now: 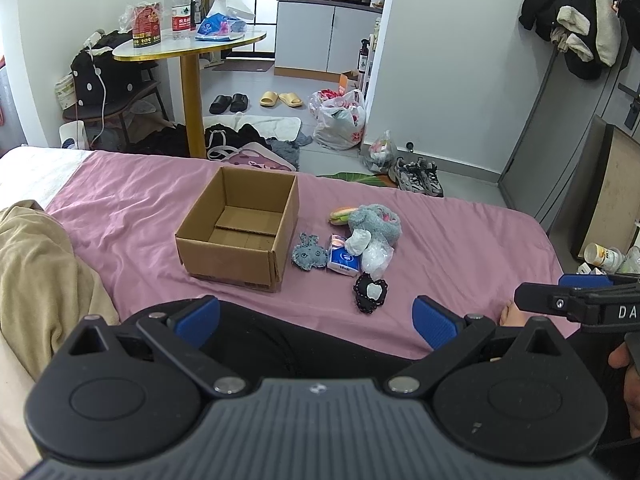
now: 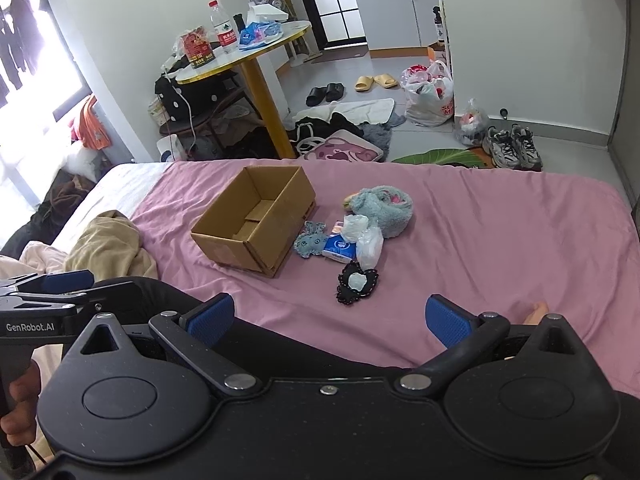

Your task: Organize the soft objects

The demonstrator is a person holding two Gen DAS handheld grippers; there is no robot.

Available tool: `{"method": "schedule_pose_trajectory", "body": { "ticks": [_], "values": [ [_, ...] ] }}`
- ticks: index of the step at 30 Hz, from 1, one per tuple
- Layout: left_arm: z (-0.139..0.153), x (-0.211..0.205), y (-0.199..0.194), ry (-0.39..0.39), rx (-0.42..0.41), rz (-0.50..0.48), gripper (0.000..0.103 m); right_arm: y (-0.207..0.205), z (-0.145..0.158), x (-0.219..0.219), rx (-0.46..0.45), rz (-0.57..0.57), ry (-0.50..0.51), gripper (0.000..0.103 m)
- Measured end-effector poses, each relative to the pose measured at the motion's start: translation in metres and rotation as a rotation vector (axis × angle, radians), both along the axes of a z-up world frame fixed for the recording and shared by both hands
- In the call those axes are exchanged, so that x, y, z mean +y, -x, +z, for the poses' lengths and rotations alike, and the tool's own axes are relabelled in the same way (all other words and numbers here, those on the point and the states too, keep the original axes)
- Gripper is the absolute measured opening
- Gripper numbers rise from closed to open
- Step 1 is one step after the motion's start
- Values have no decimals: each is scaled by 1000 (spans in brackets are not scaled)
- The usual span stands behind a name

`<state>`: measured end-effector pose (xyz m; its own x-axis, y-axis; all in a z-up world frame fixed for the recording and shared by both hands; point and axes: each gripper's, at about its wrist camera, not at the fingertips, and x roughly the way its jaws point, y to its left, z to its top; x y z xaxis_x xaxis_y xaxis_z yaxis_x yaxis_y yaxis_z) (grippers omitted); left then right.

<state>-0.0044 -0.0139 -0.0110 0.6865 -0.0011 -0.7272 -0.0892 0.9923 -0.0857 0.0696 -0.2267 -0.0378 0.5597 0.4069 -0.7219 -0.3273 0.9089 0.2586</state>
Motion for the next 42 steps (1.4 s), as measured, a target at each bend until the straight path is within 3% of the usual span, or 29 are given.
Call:
{"method": "schedule_pose_trajectory", "body": {
  "ticks": [17, 32, 42],
  "values": [
    [-18, 2, -24, 14, 19, 26, 102, -25, -14, -6, 35, -27, -19, 103],
    [-52, 3, -78, 74, 36, 59, 100, -78, -53, -9, 109, -42, -56, 102],
    [-80, 0, -118, 119, 81, 96, 94, -117, -83, -11, 161, -41, -80, 94]
  ]
}}
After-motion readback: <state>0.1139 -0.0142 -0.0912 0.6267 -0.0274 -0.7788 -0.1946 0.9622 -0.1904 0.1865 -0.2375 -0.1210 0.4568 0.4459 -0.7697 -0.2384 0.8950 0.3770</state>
